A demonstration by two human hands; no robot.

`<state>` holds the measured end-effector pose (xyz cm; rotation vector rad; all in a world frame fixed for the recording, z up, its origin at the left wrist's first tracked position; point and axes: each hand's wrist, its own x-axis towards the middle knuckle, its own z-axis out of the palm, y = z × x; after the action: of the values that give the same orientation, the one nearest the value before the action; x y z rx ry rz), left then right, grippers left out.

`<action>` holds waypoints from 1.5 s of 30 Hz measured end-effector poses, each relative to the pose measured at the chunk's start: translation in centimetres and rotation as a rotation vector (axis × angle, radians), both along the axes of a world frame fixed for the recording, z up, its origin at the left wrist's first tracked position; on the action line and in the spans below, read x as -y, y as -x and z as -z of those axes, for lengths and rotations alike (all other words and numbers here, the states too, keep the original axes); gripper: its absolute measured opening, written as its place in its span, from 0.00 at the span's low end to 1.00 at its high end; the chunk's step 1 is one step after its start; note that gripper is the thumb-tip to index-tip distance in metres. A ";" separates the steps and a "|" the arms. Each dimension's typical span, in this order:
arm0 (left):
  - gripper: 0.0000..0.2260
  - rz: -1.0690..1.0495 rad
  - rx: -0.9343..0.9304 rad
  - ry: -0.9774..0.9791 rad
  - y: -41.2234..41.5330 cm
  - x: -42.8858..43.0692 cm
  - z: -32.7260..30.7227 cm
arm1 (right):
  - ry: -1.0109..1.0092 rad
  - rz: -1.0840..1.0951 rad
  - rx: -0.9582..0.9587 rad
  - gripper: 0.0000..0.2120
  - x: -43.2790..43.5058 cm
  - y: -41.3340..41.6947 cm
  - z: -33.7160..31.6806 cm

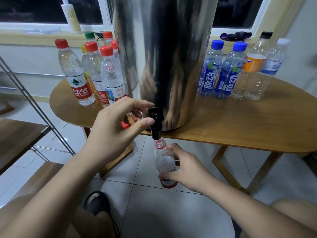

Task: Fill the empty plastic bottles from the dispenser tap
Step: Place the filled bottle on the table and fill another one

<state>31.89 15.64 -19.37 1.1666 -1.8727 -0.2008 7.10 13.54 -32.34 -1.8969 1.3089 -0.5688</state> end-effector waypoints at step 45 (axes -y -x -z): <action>0.05 0.067 0.034 0.089 1.7 -0.4 0.9 | -0.040 -0.037 -0.063 0.35 -0.2 -1.6 0.6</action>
<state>30.20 16.03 -20.22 1.0534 -1.9325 -0.1343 8.72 13.73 -32.92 -1.9156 1.3131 -0.4640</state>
